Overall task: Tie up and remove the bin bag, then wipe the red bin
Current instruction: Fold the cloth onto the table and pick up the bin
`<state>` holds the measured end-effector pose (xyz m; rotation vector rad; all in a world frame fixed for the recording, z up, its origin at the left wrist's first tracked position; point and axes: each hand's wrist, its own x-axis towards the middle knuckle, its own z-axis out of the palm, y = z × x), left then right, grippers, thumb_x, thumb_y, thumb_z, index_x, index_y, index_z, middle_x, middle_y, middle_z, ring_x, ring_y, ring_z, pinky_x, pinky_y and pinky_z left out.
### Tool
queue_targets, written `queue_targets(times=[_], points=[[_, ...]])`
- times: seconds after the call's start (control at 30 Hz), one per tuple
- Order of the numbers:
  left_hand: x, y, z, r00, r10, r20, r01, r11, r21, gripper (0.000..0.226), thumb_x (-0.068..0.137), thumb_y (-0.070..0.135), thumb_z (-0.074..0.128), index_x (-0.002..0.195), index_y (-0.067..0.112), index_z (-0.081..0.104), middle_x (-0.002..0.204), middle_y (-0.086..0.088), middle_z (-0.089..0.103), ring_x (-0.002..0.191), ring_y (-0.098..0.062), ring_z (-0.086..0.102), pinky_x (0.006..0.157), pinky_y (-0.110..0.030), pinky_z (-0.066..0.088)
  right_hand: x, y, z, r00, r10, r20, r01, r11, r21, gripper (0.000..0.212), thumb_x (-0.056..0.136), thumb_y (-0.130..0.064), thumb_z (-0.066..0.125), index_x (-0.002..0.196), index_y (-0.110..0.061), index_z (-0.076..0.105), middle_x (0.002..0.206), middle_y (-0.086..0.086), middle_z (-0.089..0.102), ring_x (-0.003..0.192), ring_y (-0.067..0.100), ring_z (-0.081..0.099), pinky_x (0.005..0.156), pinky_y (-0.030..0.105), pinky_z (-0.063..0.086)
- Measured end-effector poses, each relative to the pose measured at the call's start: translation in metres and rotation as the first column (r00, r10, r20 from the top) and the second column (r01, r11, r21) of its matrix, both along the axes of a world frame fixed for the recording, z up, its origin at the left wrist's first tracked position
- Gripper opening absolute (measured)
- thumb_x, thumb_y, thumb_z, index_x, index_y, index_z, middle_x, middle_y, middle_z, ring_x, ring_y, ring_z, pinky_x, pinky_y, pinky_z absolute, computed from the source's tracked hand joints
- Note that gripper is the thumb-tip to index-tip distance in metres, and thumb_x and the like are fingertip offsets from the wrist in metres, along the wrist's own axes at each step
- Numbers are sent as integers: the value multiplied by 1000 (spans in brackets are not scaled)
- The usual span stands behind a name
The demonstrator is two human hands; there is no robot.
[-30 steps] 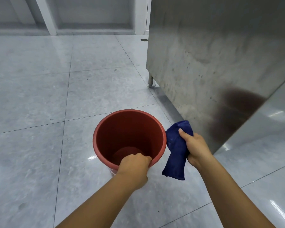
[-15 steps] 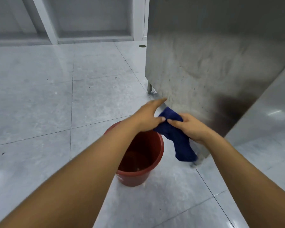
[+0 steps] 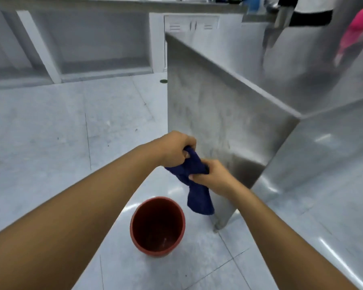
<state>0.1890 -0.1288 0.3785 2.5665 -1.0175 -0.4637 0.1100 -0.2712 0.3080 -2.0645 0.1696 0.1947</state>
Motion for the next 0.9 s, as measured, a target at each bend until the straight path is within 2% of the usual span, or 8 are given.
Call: queue_targets(times=[0.07, 0.23, 0.33, 0.53, 0.67, 0.73, 0.83, 0.9], points=[[0, 3, 59, 1000, -11, -4, 11, 998, 62, 12, 89, 10, 46, 88, 19, 54, 90, -4, 56, 77, -23, 55, 60, -29, 43, -8, -3, 51, 999, 3, -44, -6, 998, -66, 19, 77, -8, 58, 93, 2, 61, 81, 24, 64, 69, 21, 57, 60, 34, 44], [9, 9, 187, 995, 57, -81, -51, 996, 76, 14, 90, 6, 44, 86, 19, 49, 82, -4, 55, 72, -24, 64, 63, -36, 53, -29, -20, 167, 996, -38, -76, 15, 958, -285, 7, 77, -19, 56, 80, -17, 62, 69, 3, 60, 60, 17, 51, 55, 29, 40], [16, -6, 239, 996, 51, -80, -46, 997, 64, 13, 87, 2, 48, 88, 15, 51, 75, -1, 55, 86, -31, 67, 72, -40, 55, -40, -38, 222, 992, -112, -54, 95, 962, -255, 11, 80, -23, 60, 90, -23, 65, 82, -1, 68, 73, 15, 63, 63, 30, 53], [38, -80, 293, 997, 38, -73, -43, 996, -78, 32, 82, -5, 52, 104, 14, 64, 100, -6, 59, 91, -29, 64, 81, -43, 58, -52, -101, 289, 947, -320, 10, 319, 946, 57, 14, 80, -8, 66, 92, -16, 65, 89, 6, 72, 81, 24, 70, 66, 43, 62], [52, -142, 288, 995, 91, -28, -95, 970, -223, 37, 77, -8, 49, 94, 16, 72, 102, -7, 69, 90, -26, 64, 76, -31, 56, -48, -150, 298, 879, -458, 132, 445, 888, 117, 16, 76, -1, 68, 85, -14, 65, 82, 11, 71, 76, 32, 70, 65, 40, 61], [63, -178, 282, 987, 161, -25, -161, 938, -307, 36, 79, -4, 49, 92, 19, 75, 101, -3, 70, 78, -21, 62, 72, -27, 53, -37, -181, 297, 824, -524, 216, 518, 851, 88, 17, 73, -2, 69, 77, -18, 66, 75, 8, 69, 68, 30, 68, 63, 37, 59], [80, -221, 270, 967, 248, -64, -253, 883, -396, 33, 80, 6, 52, 88, 29, 75, 96, 3, 71, 64, -24, 65, 65, -31, 59, -18, -217, 291, 721, -545, 429, 628, 775, -71, 15, 72, -10, 68, 75, -24, 65, 73, -2, 67, 67, 18, 62, 62, 22, 47], [91, -244, 259, 959, 258, -113, -282, 860, -425, 33, 81, 8, 51, 88, 31, 74, 92, 2, 71, 65, -29, 69, 63, -34, 61, -7, -230, 280, 655, -426, 625, 656, 731, -189, 16, 72, -4, 68, 84, -15, 67, 81, 5, 66, 71, 19, 57, 65, 18, 37]])
